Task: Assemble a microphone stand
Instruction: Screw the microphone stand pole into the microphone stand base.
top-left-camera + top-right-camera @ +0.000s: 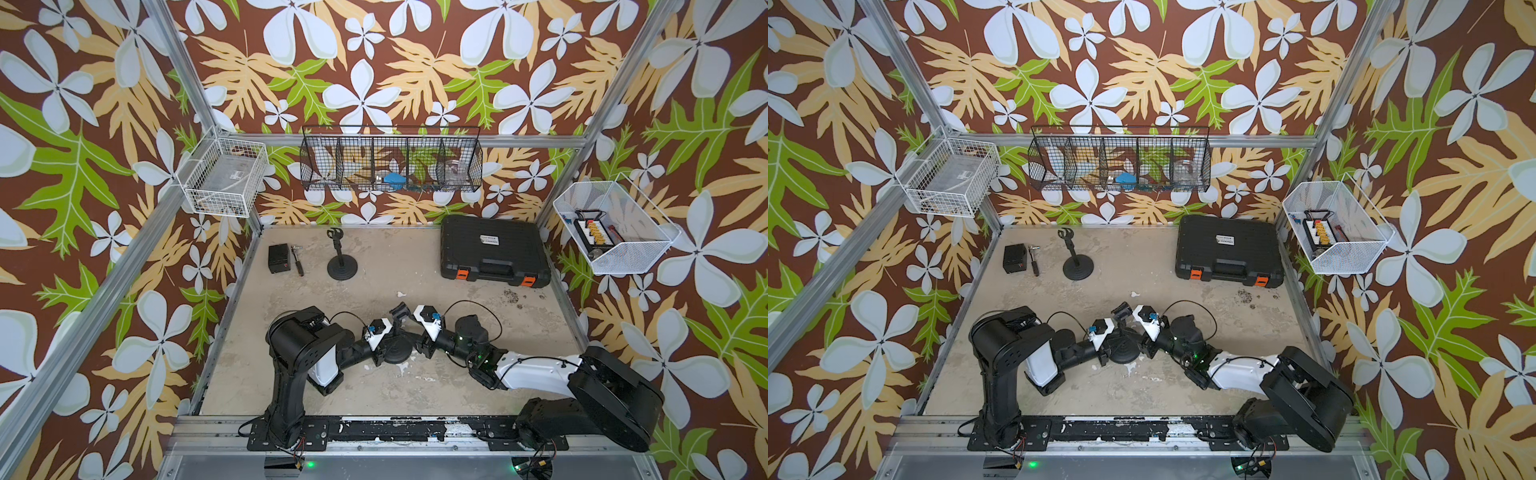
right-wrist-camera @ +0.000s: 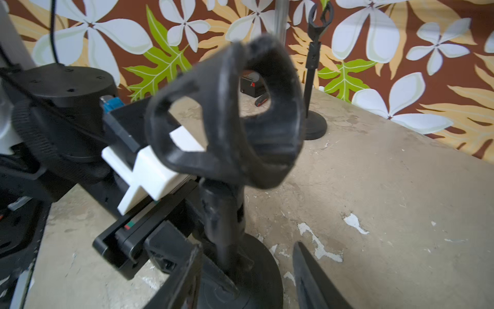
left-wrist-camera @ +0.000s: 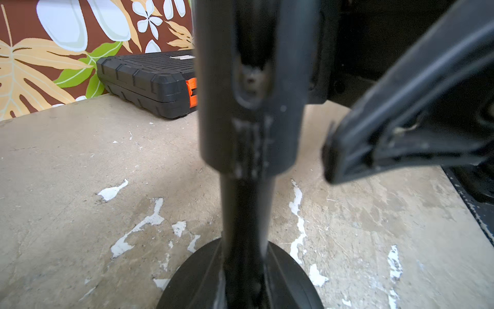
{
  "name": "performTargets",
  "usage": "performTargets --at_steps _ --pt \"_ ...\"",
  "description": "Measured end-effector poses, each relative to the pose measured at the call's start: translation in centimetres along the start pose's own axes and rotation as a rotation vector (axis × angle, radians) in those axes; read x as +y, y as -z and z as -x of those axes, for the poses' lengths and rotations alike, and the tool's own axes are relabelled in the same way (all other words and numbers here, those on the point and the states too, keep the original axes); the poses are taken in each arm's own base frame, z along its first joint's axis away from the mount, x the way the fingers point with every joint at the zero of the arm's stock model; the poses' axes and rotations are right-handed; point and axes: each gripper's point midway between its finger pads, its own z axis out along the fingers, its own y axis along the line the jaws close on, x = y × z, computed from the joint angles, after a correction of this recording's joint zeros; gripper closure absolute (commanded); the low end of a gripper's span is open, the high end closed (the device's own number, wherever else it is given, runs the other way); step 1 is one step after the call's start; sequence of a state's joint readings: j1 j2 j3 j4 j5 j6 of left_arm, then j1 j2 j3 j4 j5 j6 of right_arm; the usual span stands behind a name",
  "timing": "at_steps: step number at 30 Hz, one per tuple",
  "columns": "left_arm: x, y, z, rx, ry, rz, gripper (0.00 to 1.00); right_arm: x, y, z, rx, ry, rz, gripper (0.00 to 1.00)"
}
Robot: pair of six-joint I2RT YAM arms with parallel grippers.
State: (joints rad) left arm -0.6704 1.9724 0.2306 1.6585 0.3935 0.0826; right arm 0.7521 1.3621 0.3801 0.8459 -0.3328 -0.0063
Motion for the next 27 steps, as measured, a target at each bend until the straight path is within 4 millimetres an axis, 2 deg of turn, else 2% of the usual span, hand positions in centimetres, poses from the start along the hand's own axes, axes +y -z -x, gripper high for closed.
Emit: performTargets --at_steps 5,10,15,21,24,27 --pt "0.0 0.0 0.2 -0.004 -0.002 0.001 0.99 -0.4 0.0 1.2 0.002 0.031 0.090 0.50" --pt "0.0 0.1 0.3 -0.008 0.000 0.001 0.99 0.1 -1.8 2.1 0.036 0.061 0.180 0.54" --pt "0.0 0.1 0.4 -0.008 0.001 0.002 0.99 0.8 -3.0 2.0 0.061 0.055 0.263 0.67" --pt "0.1 0.1 0.4 -0.009 0.017 0.007 0.98 1.4 -3.2 2.0 0.054 0.051 0.309 1.00" --pt "0.1 0.1 0.4 -0.010 0.020 0.005 0.96 1.6 -3.1 1.8 0.041 0.049 0.302 1.00" --pt "0.0 0.1 0.5 -0.012 0.018 0.003 0.88 1.9 -3.1 1.6 0.019 0.057 0.269 1.00"
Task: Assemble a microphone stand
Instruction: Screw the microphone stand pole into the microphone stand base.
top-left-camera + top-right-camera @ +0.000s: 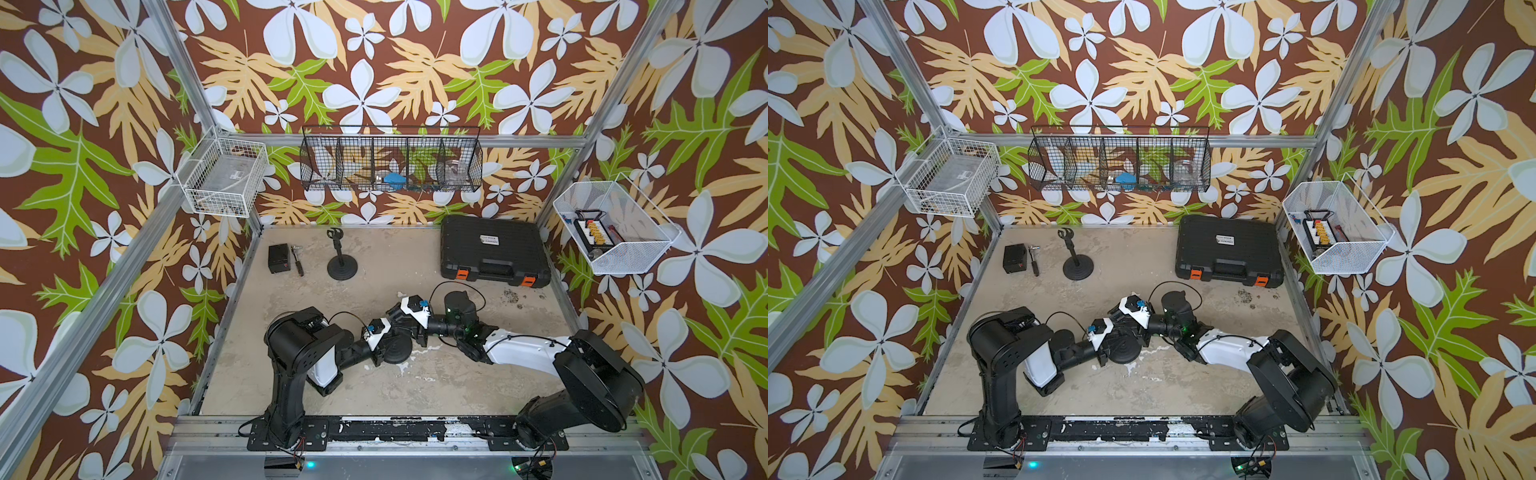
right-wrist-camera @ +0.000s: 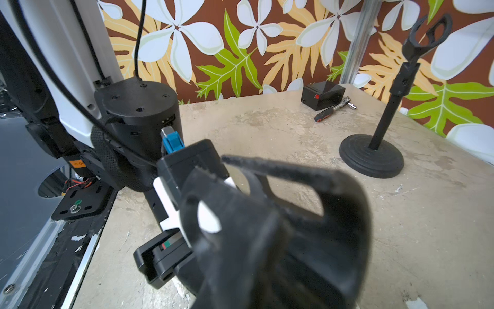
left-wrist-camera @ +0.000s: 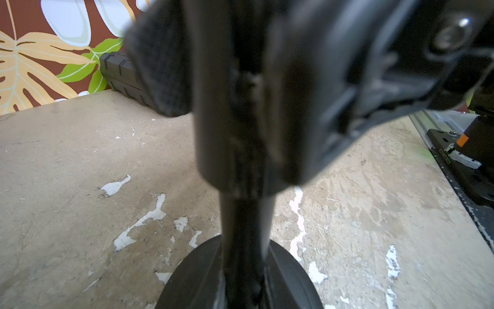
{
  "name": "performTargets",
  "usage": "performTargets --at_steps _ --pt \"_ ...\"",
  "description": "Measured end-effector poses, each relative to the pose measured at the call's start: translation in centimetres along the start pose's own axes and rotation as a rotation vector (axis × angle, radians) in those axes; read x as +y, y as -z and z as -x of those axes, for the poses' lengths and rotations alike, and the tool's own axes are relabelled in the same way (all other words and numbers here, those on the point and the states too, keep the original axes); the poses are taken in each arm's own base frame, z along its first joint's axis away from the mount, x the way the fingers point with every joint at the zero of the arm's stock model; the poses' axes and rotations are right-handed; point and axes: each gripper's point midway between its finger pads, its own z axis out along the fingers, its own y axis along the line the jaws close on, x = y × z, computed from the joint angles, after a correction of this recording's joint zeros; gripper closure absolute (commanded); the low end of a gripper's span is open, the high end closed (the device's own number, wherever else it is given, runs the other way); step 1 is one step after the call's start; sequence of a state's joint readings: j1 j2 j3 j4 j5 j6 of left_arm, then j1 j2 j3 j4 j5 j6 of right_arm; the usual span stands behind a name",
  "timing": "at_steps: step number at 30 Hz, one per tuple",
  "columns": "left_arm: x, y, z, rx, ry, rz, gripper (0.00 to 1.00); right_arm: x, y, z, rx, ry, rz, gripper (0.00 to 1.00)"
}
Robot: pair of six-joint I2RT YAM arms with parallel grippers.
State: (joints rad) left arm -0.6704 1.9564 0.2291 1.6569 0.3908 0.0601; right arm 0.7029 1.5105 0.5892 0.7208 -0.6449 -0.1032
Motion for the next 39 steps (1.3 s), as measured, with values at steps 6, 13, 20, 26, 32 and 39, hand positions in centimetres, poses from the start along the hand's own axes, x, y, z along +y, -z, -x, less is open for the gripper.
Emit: performTargets --at_steps 6,13,20,26,32,39 --pt "-0.1 0.3 0.1 0.003 0.009 0.001 0.71 -0.4 0.1 -0.3 -0.045 -0.026 -0.161 1.00" --pt "-0.2 0.9 1.3 -0.027 0.004 0.010 0.67 -1.3 0.8 -0.3 -0.076 -0.100 -0.362 1.00" --pt "0.1 0.3 1.3 -0.029 0.018 0.012 0.68 -2.0 0.9 -0.4 -0.070 -0.127 -0.520 1.00" --pt "0.6 0.1 0.9 -0.022 0.024 0.035 0.85 -2.1 0.5 -0.4 -0.062 -0.125 -0.556 1.00" --pt "0.8 0.1 0.7 -0.019 0.033 0.045 0.94 -2.2 0.2 -0.1 -0.051 -0.120 -0.552 0.76" --pt "0.7 -0.2 0.3 -0.011 0.013 0.034 0.97 -1.8 0.4 -2.2 0.055 -0.118 -0.493 0.38"
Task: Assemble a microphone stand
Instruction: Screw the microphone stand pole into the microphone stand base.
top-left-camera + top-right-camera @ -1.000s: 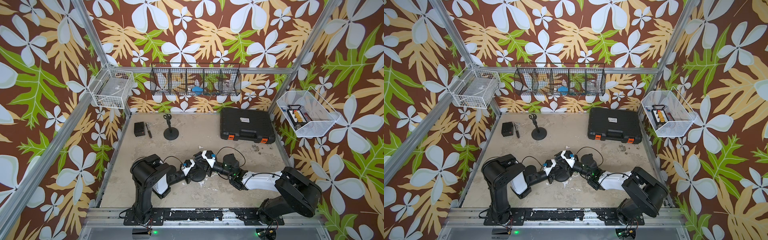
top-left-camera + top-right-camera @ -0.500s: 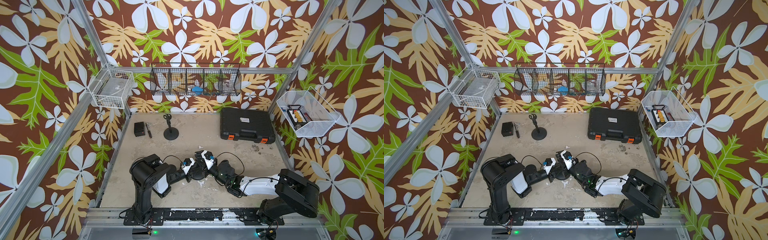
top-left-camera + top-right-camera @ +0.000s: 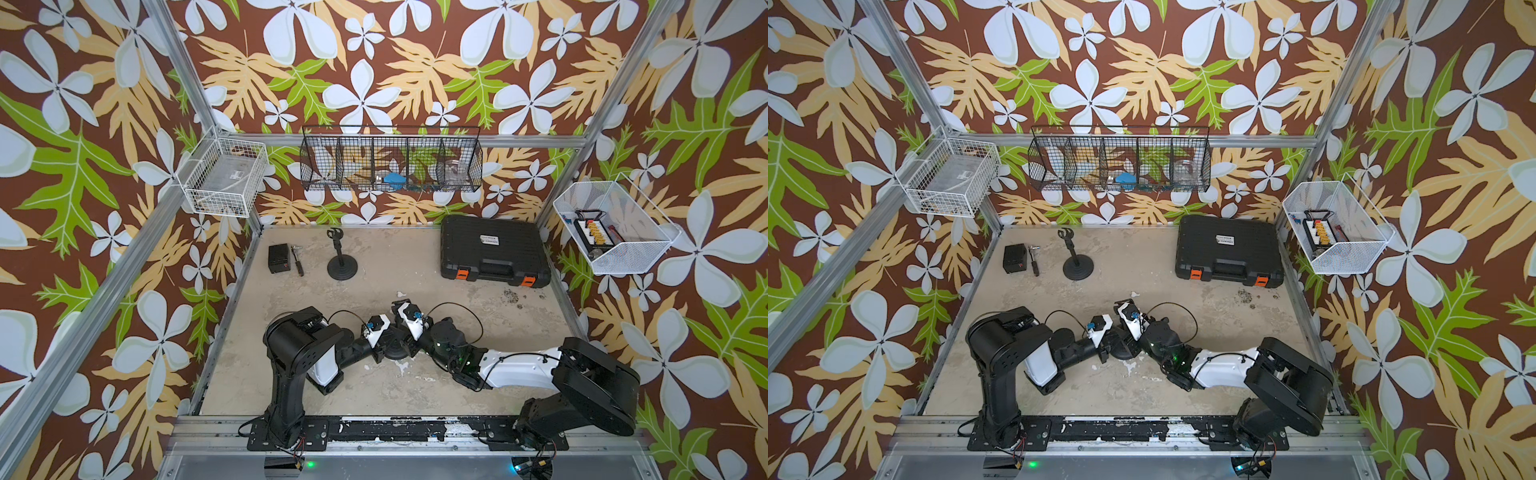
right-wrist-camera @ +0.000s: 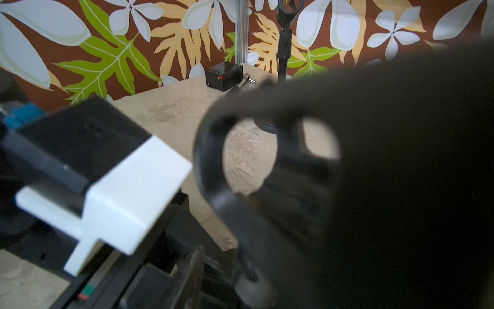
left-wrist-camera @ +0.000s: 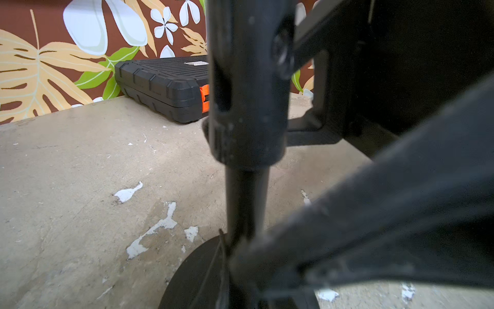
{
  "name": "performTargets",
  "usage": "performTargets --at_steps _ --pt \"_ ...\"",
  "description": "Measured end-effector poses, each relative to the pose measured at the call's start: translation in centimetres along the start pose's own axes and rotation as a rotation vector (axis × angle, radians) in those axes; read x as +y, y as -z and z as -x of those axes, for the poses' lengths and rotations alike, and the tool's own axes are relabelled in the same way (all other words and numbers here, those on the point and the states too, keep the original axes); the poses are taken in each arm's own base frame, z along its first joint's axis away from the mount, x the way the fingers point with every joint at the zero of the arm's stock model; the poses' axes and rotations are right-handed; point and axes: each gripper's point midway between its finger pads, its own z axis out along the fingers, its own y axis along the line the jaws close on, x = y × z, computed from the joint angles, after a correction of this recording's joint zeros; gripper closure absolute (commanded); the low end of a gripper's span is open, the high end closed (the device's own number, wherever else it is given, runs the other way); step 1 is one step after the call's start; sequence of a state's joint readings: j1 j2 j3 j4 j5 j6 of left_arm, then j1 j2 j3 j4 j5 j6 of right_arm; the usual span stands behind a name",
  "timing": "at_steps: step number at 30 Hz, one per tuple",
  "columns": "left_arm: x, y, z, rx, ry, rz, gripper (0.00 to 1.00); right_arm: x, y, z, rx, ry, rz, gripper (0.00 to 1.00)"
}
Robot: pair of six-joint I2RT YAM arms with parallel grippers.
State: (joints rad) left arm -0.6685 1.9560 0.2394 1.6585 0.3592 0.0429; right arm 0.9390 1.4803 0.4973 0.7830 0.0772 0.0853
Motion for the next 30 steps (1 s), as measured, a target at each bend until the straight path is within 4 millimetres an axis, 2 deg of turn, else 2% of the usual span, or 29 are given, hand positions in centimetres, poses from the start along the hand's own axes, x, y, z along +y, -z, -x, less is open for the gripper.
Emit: performTargets --at_steps 5,11,14,27,30 --pt "-0.2 -0.2 -0.2 0.002 -0.010 -0.013 0.97 -1.1 1.2 -0.3 0.004 -0.009 0.072 0.37" --pt "-0.2 -0.4 -0.5 0.011 -0.010 -0.020 0.98 -1.4 2.6 0.1 -0.014 0.020 0.216 0.44" --pt "-0.2 -0.4 -0.6 0.012 -0.013 -0.021 0.98 -1.1 2.6 0.2 -0.009 0.051 0.272 0.50" --pt "-0.3 -0.2 -0.4 0.009 -0.029 -0.022 0.99 -0.1 1.4 1.0 0.007 0.119 0.390 0.54" --pt "-0.3 -0.2 -0.4 0.009 -0.030 -0.022 0.99 0.0 1.3 1.2 0.006 0.122 0.399 0.62"
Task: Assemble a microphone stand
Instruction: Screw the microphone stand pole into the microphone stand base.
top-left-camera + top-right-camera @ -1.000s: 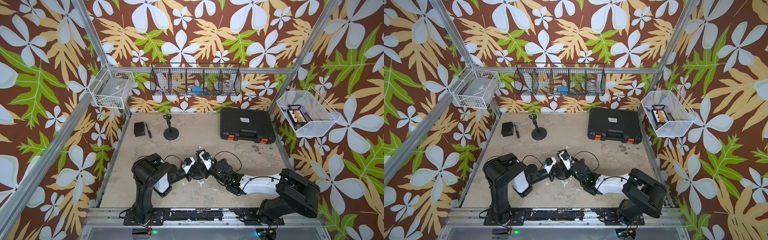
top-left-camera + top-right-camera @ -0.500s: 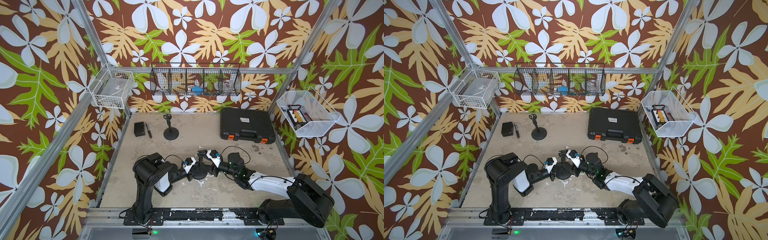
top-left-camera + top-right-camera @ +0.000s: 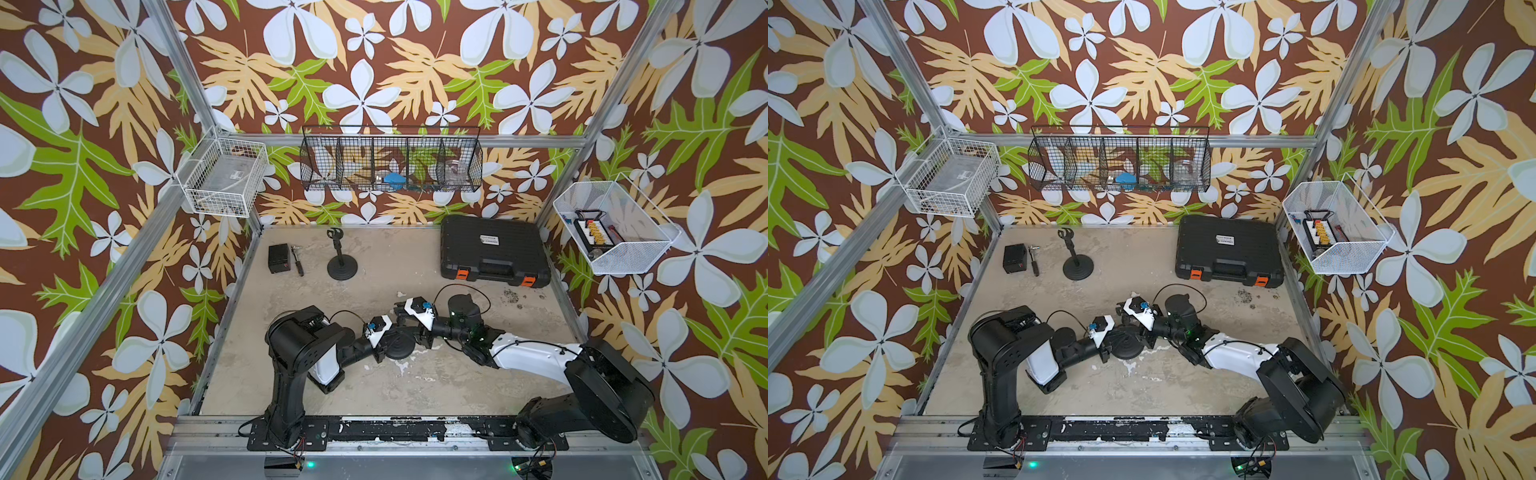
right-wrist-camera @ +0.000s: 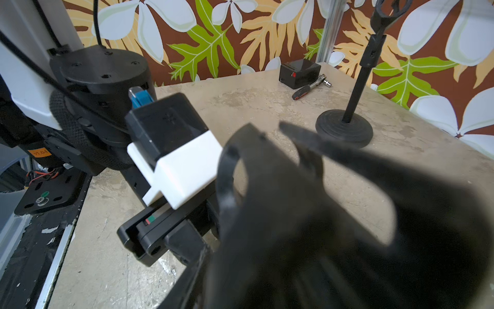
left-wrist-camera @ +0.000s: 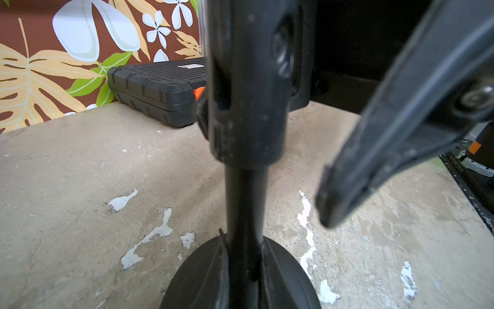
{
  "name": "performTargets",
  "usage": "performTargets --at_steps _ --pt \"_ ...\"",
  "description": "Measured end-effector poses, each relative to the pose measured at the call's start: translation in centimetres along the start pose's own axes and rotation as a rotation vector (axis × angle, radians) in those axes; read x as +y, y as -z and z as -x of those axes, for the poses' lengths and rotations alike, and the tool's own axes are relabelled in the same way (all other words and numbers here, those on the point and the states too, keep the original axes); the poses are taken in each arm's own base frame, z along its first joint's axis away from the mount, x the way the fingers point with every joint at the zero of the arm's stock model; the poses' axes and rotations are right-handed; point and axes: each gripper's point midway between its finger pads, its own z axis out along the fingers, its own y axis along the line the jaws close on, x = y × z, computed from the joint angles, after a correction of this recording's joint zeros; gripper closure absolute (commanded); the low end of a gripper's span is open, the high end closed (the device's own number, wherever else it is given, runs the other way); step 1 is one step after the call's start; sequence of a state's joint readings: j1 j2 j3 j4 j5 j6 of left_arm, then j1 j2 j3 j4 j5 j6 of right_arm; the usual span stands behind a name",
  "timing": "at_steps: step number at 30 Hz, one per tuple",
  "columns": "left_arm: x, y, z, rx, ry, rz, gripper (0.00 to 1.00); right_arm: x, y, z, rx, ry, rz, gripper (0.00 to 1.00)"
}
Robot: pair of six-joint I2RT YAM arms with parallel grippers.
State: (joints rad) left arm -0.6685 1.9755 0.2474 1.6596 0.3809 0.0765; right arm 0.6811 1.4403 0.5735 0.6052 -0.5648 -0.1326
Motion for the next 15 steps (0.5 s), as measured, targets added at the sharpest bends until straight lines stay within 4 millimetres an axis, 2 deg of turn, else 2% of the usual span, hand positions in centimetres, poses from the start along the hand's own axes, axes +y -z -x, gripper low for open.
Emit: performTargets --at_steps 10,13,15 --pt "0.08 0.13 -0.29 0.008 0.009 0.007 0.99 -0.19 -0.51 0.59 -0.018 -0.005 0.011 1.00" --pt "0.13 0.13 -0.20 0.006 0.014 0.008 0.94 -0.05 -0.74 0.55 -0.027 -0.008 0.017 1.00" --pt "0.16 0.11 -0.05 0.002 0.015 0.009 0.85 0.12 -0.92 0.56 -0.037 0.002 0.011 1.00"
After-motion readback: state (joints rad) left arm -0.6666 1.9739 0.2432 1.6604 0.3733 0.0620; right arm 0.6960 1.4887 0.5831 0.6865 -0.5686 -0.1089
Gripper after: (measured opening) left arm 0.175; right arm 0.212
